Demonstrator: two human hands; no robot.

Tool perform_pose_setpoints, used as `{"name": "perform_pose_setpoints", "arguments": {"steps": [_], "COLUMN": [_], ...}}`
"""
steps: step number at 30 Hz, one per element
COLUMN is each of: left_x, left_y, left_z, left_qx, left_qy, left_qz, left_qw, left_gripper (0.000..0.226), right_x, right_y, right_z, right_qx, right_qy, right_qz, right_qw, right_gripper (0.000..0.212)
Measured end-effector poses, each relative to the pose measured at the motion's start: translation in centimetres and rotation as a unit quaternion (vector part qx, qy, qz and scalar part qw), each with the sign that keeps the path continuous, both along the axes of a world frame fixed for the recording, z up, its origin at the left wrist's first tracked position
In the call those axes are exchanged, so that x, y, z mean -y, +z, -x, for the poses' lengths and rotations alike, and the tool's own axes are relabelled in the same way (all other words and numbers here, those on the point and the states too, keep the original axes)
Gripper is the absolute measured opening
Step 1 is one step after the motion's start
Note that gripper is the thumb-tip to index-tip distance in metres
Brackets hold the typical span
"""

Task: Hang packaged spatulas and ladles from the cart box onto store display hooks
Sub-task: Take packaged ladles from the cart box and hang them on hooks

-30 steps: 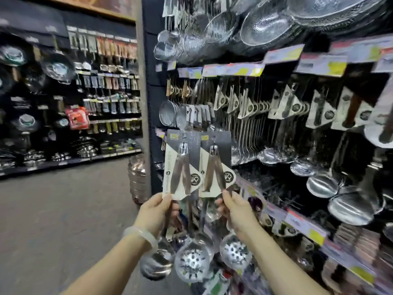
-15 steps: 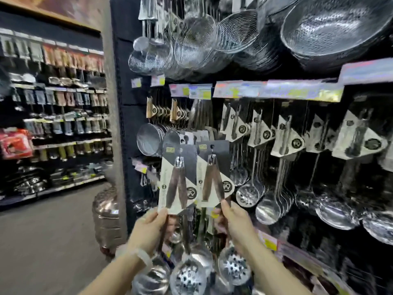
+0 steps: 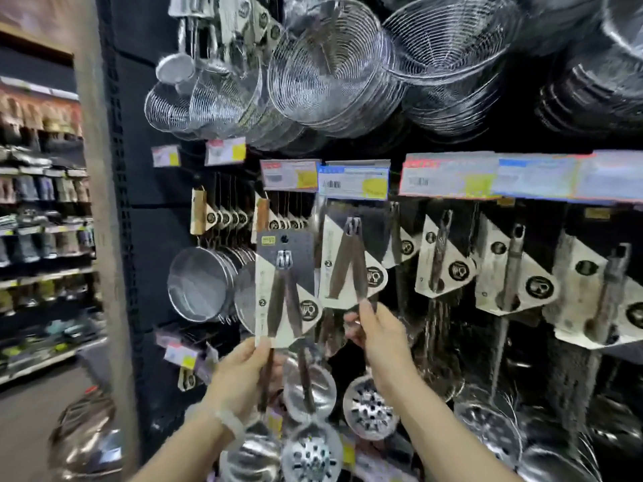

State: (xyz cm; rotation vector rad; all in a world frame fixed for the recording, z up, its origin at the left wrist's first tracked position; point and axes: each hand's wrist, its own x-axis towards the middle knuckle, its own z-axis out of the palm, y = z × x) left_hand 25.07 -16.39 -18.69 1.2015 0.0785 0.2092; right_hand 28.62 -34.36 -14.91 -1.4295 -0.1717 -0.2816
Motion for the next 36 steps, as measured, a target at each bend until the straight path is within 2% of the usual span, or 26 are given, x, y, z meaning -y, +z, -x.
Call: {"name": "perform_pose_setpoints", "arguments": {"steps": [10,17,19,30,36], "left_x": [-2.8,-4.0,-4.1,-5.0,-5.5], "left_y": [2.6,2.2,1.9,2.0,2.2], "left_z": [-6.2,-7.5,-7.5,-8.0,-8.9], "left_qx": [-0.013,-0.013,-0.013,-0.018,-0.006], "left_qy": [-0.202,-0.302,-0.33,-0.342,-0.326], "left_qz": [-0.041,-0.059,-0.055,-0.027,-0.043], "left_qw": [0.978,0.951,0.942,0.939,0.944], "left_gripper": [0.021,0.018,0.017,0.017,0.018], "right_x": [-2.3,-4.0,-4.0,-1.0,1.0], "right_y": [2.2,2.0,2.3,3.9,3.6], "right_z": [-2.1,-0.5,-0.3,-7.5,-11.6], "right_qx": [0.031,0.004,-0.008,-0.101,-0.127], "right_qy": [-0.196,-0.237,-0.248,-0.315,-0.345], "right_qz": [-0.003,-0.099,-0.083,-0.016,0.028], "right_qw": [0.98,0.967,0.965,0.944,0.93], "right_gripper": [0.033,0.039,0.037,0.022,0.026]}}
